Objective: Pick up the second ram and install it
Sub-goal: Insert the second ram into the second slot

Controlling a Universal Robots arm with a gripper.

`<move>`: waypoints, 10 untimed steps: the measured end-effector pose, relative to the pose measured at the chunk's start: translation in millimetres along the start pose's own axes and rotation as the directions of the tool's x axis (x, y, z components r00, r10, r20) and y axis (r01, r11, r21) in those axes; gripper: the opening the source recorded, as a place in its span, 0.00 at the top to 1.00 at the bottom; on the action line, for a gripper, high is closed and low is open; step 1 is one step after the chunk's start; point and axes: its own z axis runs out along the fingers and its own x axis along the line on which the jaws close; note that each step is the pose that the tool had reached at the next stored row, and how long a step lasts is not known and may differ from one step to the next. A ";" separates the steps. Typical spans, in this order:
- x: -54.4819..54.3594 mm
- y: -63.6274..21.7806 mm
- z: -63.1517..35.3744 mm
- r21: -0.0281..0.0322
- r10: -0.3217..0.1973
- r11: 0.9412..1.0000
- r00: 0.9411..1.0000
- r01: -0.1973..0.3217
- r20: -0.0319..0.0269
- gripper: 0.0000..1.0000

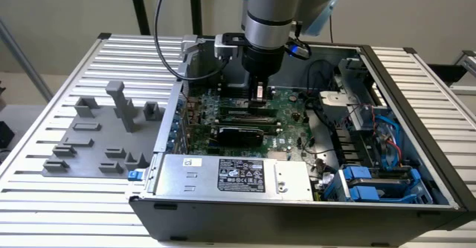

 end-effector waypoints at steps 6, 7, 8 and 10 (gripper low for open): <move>0.0 0.0 2.6 0.000 0.001 1.000 1.000 -0.001 -0.012 1.00; 0.0 -0.1 3.6 0.000 0.000 1.000 1.000 0.000 -0.015 1.00; 0.0 -0.2 5.0 0.000 0.000 1.000 1.000 0.000 -0.017 1.00; 0.0 -0.4 7.4 0.000 0.001 1.000 1.000 -0.001 -0.018 1.00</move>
